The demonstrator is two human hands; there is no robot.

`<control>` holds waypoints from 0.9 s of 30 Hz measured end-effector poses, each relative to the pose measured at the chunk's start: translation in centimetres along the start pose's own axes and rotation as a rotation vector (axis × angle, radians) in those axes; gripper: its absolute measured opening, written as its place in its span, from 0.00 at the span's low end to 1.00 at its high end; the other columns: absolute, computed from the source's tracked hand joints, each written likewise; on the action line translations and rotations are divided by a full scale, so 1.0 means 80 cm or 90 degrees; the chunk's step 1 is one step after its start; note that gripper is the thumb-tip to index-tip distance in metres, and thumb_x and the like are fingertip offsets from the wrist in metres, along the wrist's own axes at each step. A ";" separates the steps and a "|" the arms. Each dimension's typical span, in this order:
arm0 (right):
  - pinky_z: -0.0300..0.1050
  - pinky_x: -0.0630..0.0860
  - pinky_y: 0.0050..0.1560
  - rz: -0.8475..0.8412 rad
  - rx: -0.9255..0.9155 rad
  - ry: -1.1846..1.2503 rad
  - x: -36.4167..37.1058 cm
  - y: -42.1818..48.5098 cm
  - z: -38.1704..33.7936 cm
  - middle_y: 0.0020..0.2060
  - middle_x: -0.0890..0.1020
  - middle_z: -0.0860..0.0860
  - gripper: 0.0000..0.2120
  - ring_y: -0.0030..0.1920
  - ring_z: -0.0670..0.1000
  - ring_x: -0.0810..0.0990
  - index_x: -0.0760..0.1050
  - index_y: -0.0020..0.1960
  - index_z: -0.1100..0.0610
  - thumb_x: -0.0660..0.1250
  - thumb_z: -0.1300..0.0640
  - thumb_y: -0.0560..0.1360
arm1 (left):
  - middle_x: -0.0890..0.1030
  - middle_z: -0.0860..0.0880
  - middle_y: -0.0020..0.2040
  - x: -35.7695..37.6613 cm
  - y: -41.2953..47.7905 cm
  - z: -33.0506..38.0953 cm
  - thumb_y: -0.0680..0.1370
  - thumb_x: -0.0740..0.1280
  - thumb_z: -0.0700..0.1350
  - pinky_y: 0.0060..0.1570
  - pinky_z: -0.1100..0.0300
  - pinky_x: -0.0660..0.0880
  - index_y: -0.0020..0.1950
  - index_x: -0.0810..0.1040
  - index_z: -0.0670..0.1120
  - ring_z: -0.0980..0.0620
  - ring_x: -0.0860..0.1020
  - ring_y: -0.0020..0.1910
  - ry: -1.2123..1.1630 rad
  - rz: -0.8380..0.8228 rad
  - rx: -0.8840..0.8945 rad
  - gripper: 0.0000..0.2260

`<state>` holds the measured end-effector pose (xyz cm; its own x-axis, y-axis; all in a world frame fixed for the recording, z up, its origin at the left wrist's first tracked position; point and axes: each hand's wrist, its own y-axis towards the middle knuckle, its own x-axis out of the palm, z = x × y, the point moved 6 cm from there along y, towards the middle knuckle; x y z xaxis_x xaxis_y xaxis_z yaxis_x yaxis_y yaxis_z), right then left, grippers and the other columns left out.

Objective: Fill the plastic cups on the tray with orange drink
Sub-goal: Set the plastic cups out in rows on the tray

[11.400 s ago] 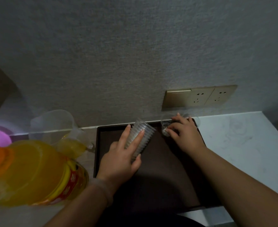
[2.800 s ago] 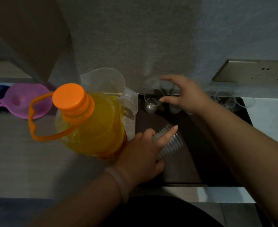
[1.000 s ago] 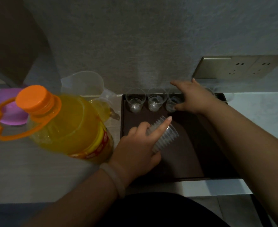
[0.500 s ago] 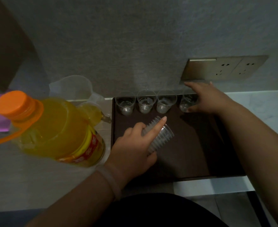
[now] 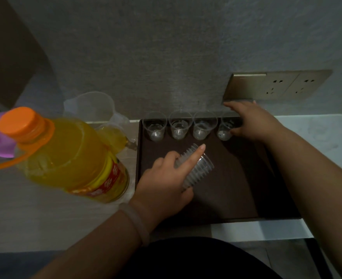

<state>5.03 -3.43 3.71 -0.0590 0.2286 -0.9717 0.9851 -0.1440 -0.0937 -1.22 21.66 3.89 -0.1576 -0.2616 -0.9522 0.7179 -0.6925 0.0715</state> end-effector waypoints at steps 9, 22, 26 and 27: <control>0.56 0.51 0.75 0.001 -0.020 -0.003 -0.002 -0.005 -0.011 0.74 0.64 0.54 0.46 0.73 0.57 0.62 0.56 0.77 0.47 0.78 0.50 0.66 | 0.66 0.51 0.61 0.002 -0.002 -0.001 0.71 0.64 0.57 0.48 0.50 0.77 0.69 0.32 0.71 0.47 0.71 0.55 -0.034 -0.009 -0.003 0.43; 0.52 0.46 0.75 -0.021 -0.061 -0.010 0.018 0.017 -0.066 0.73 0.66 0.54 0.42 0.73 0.54 0.64 0.55 0.77 0.51 0.73 0.48 0.71 | 0.64 0.51 0.61 0.003 -0.005 -0.009 0.72 0.64 0.56 0.48 0.51 0.76 0.69 0.31 0.71 0.48 0.70 0.55 -0.051 0.000 -0.010 0.43; 0.52 0.48 0.75 -0.010 -0.060 0.000 0.016 0.018 -0.066 0.73 0.67 0.54 0.41 0.73 0.54 0.64 0.56 0.77 0.51 0.74 0.50 0.71 | 0.66 0.50 0.61 0.001 -0.006 -0.014 0.72 0.65 0.56 0.47 0.51 0.76 0.70 0.32 0.71 0.48 0.71 0.54 -0.043 0.011 -0.009 0.43; 0.51 0.48 0.75 -0.011 -0.061 0.003 0.016 0.018 -0.066 0.73 0.67 0.54 0.42 0.73 0.54 0.64 0.56 0.77 0.51 0.74 0.51 0.70 | 0.66 0.50 0.61 0.001 -0.006 -0.014 0.71 0.65 0.56 0.47 0.51 0.77 0.70 0.32 0.71 0.48 0.71 0.54 -0.039 0.013 -0.010 0.43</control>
<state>7.21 1.73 3.47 -0.0753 0.2342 -0.9693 0.9949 -0.0478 -0.0888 -0.78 22.75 3.47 -0.1844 -0.3167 -0.9304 0.7323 -0.6757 0.0849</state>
